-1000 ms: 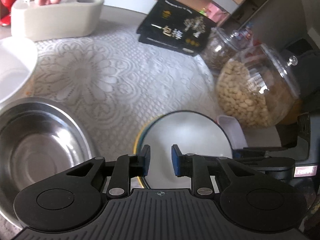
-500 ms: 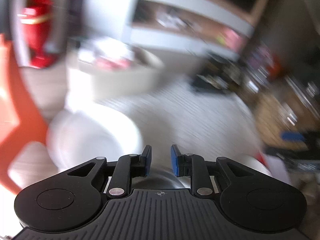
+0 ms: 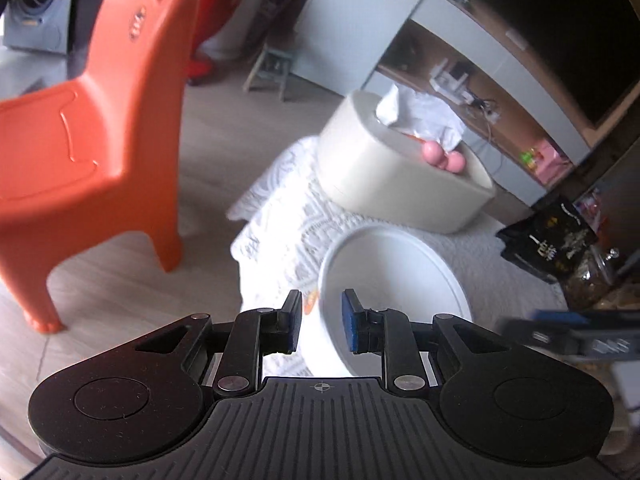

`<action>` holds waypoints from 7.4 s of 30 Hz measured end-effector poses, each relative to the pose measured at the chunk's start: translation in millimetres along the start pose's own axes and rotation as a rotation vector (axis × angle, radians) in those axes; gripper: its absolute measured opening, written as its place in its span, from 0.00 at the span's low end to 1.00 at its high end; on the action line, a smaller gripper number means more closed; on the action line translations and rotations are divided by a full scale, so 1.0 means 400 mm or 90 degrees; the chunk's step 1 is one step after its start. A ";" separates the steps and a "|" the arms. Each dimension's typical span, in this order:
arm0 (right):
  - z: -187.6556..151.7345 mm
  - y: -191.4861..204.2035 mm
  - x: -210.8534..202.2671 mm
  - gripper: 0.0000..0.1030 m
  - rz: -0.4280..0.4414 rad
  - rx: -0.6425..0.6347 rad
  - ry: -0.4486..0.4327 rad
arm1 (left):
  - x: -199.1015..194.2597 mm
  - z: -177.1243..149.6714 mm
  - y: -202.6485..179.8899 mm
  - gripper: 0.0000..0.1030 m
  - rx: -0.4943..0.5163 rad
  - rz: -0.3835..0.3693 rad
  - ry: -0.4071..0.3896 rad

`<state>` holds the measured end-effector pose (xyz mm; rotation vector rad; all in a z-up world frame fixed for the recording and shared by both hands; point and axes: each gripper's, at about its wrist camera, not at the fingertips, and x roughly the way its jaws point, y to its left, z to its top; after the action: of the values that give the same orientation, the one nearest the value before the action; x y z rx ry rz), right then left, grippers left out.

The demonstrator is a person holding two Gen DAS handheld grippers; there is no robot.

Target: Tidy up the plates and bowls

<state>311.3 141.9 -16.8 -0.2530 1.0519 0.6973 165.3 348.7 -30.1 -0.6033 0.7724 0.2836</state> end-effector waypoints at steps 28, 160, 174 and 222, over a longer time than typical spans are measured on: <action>-0.164 -0.468 -0.123 0.27 -0.037 0.226 0.023 | 0.210 -0.132 -0.555 0.26 0.145 -0.113 0.131; -0.657 -0.140 -0.435 0.55 0.003 0.140 -0.233 | -0.192 -0.343 -0.250 0.28 0.044 -0.002 0.002; -0.606 -0.055 -0.172 0.61 0.031 0.212 -0.143 | -0.112 -0.360 -0.144 0.29 -0.018 0.102 0.018; -0.590 -0.136 -0.413 0.65 -0.020 0.146 -0.360 | -0.204 -0.365 -0.353 0.27 0.053 0.020 -0.016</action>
<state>127.8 -86.0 2.6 0.1257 0.5753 0.5658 90.0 146.1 4.2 -0.5090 0.7666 0.2860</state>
